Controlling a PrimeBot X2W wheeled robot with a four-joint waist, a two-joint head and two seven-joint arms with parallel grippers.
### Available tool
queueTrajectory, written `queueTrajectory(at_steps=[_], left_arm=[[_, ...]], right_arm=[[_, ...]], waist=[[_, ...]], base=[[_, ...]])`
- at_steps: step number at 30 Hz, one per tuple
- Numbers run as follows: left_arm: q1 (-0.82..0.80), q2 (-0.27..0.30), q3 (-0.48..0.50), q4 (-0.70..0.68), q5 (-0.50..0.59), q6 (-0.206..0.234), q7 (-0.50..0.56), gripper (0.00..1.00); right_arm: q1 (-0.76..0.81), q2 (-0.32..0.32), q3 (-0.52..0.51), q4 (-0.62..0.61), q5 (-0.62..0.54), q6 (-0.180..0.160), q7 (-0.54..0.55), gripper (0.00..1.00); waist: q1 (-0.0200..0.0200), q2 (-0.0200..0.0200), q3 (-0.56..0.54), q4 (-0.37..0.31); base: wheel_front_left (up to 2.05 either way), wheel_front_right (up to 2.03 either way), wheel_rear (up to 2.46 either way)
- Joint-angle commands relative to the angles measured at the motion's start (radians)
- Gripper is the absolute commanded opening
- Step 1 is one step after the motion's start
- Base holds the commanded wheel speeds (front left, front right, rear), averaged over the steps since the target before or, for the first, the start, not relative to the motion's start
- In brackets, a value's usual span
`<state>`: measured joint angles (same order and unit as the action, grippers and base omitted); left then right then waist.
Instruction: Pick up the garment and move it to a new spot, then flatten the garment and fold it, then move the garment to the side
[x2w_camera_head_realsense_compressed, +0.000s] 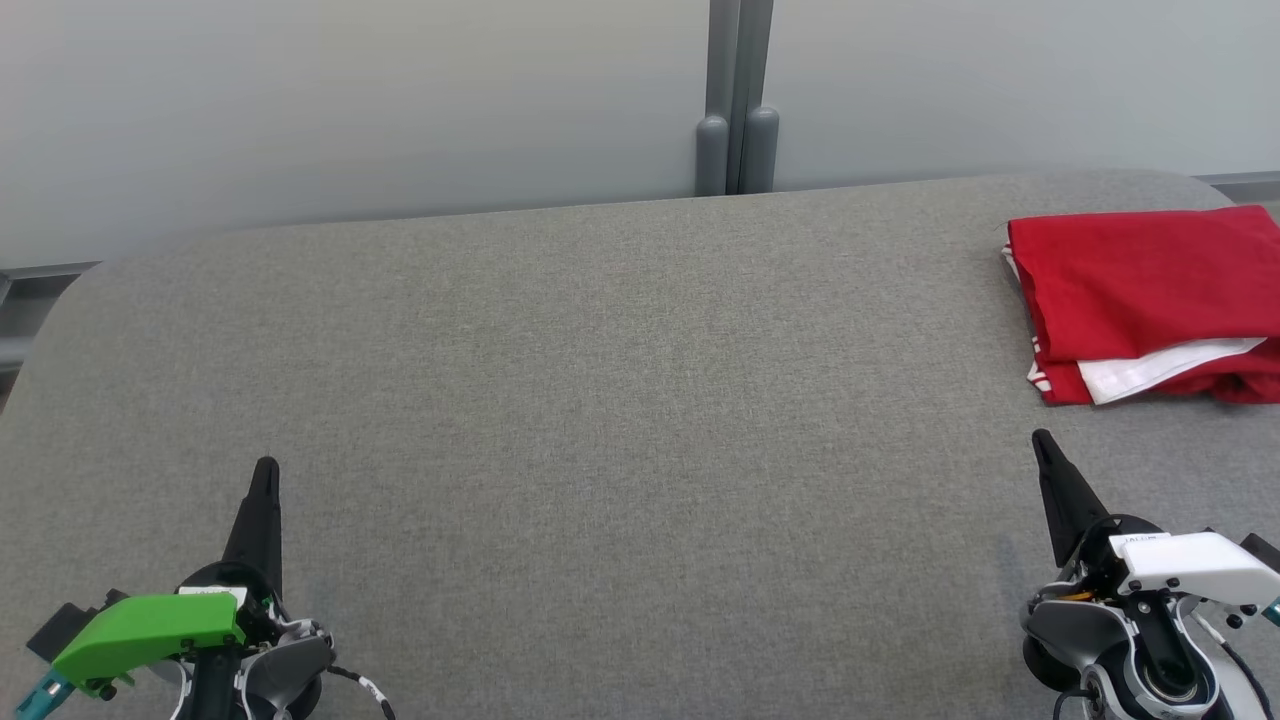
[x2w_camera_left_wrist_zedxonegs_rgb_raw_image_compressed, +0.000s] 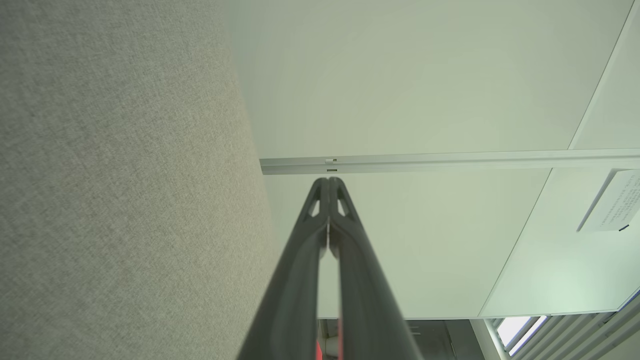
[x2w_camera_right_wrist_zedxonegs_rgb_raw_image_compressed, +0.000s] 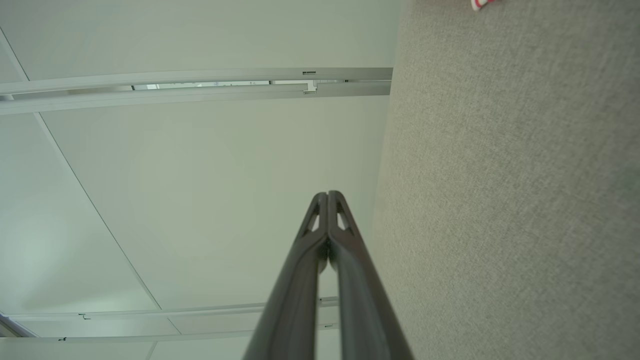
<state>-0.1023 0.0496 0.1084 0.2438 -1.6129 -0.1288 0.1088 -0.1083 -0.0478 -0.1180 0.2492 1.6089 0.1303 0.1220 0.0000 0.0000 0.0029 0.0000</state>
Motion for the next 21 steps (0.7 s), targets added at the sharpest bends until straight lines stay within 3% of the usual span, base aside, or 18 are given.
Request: queueTrajectory(at_steps=[1,21], left_arm=[[-0.011,0.0,0.004,-0.001,-0.001,-0.004,0.001,0.0],[-0.011,0.0,0.004,-0.001,-0.001,-0.004,0.001,0.0]], right_arm=[[-0.011,-0.005,0.0,0.001,0.006,0.001,0.001,0.0],[-0.011,-0.005,0.001,0.001,0.006,0.001,0.001,0.0]], waist=[[0.0,0.0,0.0,0.0],[0.0,0.0,0.0,0.0]], base=[[0.0,0.0,0.0],[0.0,0.0,0.0]])
